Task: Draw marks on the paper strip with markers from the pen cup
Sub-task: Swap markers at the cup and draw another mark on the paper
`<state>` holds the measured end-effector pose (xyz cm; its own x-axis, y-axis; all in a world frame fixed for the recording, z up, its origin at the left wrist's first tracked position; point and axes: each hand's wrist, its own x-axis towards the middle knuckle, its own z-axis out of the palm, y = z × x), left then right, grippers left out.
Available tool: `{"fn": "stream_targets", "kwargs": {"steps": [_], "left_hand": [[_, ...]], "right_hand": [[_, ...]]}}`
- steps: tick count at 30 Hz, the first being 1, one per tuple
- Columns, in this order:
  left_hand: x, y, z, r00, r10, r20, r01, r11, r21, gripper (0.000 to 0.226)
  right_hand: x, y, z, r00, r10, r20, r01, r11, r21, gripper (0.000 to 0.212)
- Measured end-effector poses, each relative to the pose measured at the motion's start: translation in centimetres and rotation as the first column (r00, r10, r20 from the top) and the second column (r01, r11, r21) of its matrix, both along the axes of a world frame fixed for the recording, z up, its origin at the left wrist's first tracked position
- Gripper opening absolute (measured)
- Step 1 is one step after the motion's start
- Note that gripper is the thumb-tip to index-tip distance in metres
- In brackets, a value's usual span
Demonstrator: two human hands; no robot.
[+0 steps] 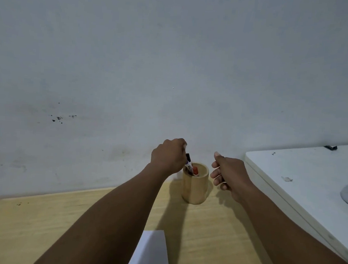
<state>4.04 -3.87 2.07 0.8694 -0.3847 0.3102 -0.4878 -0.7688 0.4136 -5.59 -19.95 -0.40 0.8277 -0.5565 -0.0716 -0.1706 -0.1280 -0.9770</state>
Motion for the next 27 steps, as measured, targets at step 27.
{"fn": "stream_targets", "kwargs": {"steps": [27], "left_hand": [[-5.7,12.3,5.5,0.94,-0.267,-0.214,0.052,0.729,-0.682,0.02]], "right_hand": [[-2.0,14.1,2.6,0.939,0.304,0.158,-0.326,0.653,0.684,0.082]]}}
